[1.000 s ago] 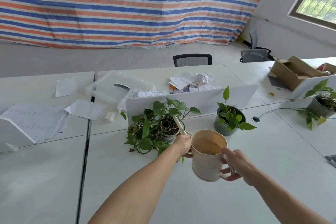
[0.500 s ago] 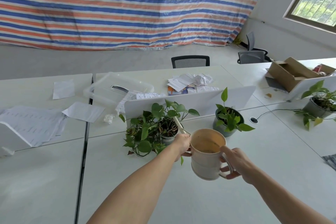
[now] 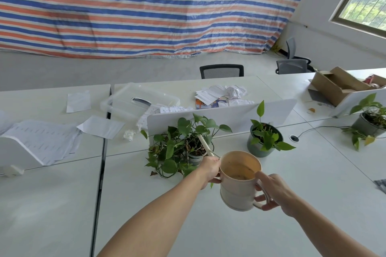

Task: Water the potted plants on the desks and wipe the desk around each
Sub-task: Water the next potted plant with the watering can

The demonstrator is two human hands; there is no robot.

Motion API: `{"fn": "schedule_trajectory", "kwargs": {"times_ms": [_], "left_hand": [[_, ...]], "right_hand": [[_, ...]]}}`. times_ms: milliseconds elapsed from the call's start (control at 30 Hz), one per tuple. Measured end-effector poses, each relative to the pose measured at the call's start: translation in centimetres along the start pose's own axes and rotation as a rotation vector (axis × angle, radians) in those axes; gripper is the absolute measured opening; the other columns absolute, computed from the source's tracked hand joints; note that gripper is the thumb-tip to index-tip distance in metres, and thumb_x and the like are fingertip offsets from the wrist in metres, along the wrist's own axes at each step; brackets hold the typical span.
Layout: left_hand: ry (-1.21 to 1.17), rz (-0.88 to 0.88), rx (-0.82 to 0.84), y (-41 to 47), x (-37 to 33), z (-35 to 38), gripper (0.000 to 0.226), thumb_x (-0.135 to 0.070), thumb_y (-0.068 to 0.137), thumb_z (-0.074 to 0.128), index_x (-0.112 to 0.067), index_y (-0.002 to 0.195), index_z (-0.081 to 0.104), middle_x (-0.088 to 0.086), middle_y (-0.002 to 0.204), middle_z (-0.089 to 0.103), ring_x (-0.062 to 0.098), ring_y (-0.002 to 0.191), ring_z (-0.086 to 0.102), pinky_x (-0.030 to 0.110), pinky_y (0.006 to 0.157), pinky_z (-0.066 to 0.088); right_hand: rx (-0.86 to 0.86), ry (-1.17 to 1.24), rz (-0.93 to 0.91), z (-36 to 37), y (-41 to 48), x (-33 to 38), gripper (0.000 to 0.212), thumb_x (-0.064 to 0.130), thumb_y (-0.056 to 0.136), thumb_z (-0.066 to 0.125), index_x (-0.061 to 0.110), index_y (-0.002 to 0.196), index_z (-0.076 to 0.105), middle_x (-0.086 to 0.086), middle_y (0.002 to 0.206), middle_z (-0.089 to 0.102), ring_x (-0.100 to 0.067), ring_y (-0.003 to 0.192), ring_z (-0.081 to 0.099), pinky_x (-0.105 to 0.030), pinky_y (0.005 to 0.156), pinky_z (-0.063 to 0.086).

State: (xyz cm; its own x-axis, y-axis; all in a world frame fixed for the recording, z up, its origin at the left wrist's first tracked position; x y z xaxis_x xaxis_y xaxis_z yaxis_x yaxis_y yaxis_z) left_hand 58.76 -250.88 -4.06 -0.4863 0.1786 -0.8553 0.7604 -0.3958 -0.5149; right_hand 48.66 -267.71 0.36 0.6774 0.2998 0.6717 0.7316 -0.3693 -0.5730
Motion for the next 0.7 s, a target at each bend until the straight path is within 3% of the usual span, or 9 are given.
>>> {"fn": "schedule_trajectory", "kwargs": {"times_ms": [333,567,700], "left_hand": [[0.004,-0.017,0.037,0.5,0.4,1.4,0.030,-0.012,0.102,0.033,-0.015,0.084,0.057,0.009,0.089,0.058,0.024,0.081,0.054,0.027,0.055,0.056],[0.008,-0.037,0.055,1.2,-0.6,1.8,0.029,-0.009,0.101,0.031,-0.013,0.091,0.058,0.007,0.088,0.059,0.023,0.078,0.054,0.029,0.058,0.055],[0.007,-0.041,0.043,1.4,-1.1,1.6,0.033,-0.010,0.101,0.030,-0.015,0.085,0.059,0.007,0.090,0.061,0.024,0.082,0.057,0.030,0.061,0.057]], "right_hand": [[-0.018,-0.021,0.019,-1.0,0.1,-1.0,0.039,0.029,0.100,0.046,-0.003,0.088,0.066,-0.017,0.098,0.064,-0.042,0.089,0.072,-0.042,0.058,0.059],[-0.036,-0.028,0.020,-1.7,0.8,-0.4,0.043,0.032,0.101,0.046,-0.005,0.094,0.066,-0.017,0.101,0.064,-0.039,0.088,0.072,-0.043,0.059,0.060],[-0.038,-0.013,0.016,-1.7,1.1,0.1,0.042,0.032,0.101,0.047,-0.004,0.091,0.066,-0.016,0.096,0.062,-0.042,0.091,0.071,-0.044,0.060,0.060]]}}
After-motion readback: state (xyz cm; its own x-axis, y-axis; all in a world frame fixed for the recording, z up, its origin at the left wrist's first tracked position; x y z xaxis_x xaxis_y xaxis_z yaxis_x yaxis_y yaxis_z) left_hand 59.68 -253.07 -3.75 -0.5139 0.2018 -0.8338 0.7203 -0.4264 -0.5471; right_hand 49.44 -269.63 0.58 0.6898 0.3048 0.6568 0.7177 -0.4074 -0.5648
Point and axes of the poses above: each hand's wrist, its own y-axis towards the middle knuckle, its own z-axis out of the palm, x = y × z, the point moved 8 cm from there along y, towards the middle knuckle
